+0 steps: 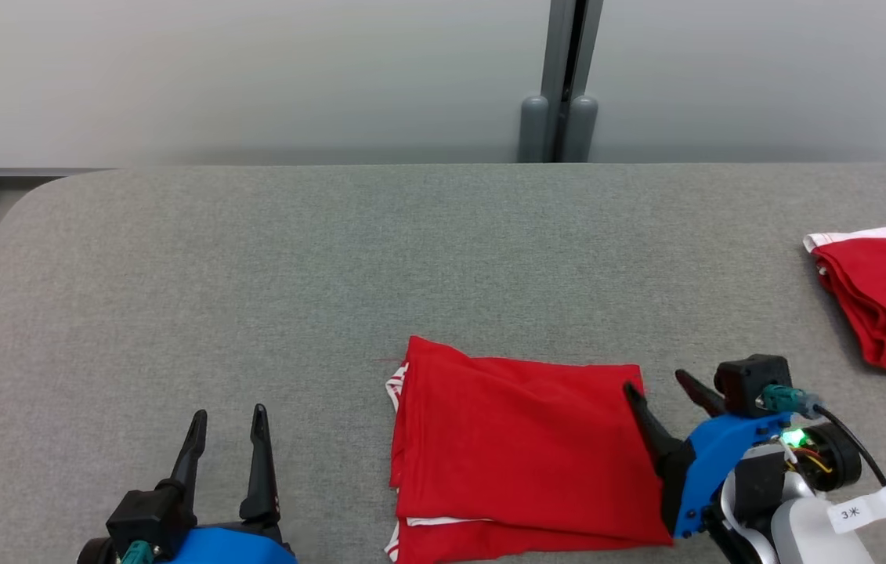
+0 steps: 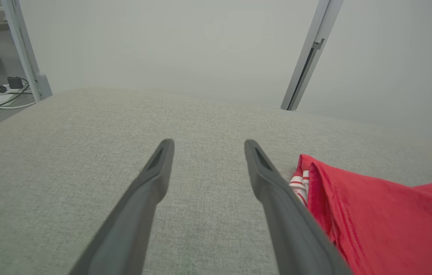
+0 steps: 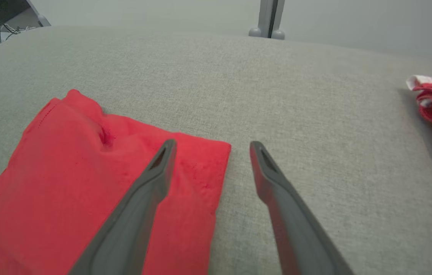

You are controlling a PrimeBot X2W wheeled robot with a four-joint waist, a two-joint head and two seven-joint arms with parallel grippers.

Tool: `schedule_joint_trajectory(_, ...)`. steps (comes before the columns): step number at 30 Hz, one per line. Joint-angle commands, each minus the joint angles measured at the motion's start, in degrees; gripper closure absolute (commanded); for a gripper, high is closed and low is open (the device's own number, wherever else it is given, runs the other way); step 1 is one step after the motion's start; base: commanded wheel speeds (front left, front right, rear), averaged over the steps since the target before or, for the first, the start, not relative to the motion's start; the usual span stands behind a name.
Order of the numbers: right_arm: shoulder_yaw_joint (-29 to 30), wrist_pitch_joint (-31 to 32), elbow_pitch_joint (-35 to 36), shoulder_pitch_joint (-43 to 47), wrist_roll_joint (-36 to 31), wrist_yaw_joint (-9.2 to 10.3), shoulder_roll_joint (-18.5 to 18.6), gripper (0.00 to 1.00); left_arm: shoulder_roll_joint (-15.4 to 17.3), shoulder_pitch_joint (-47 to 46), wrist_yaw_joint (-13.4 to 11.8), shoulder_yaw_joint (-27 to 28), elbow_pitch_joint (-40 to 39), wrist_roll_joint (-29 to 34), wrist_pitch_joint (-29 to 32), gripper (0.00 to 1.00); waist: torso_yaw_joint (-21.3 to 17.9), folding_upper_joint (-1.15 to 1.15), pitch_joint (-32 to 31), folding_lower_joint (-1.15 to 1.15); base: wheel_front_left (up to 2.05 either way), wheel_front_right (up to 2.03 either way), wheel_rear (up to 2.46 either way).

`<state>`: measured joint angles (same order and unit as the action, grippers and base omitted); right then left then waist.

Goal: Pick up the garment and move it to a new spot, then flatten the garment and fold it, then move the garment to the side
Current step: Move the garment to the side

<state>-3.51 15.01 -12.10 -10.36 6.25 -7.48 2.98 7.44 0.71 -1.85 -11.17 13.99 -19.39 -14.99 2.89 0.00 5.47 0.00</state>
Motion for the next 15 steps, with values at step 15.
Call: schedule_joint_trajectory(15,1.0,11.2,-7.0,0.8,4.3,-0.02,0.8,0.00,-1.3,-1.0,1.4,1.6,0.4,2.0,-0.3,0.00,5.1,0.00,2.0,0.00,0.00,0.00,0.00)
